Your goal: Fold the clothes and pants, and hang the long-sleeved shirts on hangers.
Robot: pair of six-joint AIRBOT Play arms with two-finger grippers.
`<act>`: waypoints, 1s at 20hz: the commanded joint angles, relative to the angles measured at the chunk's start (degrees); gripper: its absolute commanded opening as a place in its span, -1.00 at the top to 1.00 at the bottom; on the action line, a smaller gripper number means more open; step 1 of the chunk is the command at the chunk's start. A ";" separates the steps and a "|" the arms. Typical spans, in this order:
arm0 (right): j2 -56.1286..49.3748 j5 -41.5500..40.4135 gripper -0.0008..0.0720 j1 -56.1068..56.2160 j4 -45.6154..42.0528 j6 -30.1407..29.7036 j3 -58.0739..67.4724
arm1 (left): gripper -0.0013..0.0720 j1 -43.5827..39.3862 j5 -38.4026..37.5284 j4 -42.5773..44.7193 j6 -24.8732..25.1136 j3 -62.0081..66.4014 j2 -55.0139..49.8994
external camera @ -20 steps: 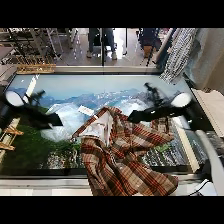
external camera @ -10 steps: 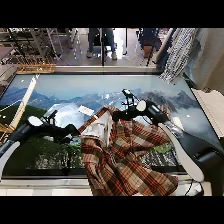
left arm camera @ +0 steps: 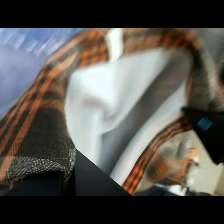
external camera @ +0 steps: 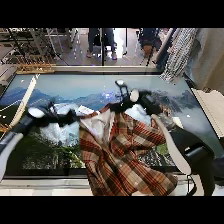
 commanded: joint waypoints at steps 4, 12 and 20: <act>25.31 10.99 0.84 2.75 -12.02 -0.61 15.65 | 0.91 6.08 -10.95 -1.81 -0.74 44.50 1.92; 25.51 -11.96 0.83 11.30 -11.82 8.04 2.89 | -0.22 5.62 -27.41 20.72 -3.87 39.89 1.31; 9.64 -5.16 0.83 11.23 -10.62 2.49 2.89 | -0.38 36.96 -35.39 53.53 -7.76 37.35 5.14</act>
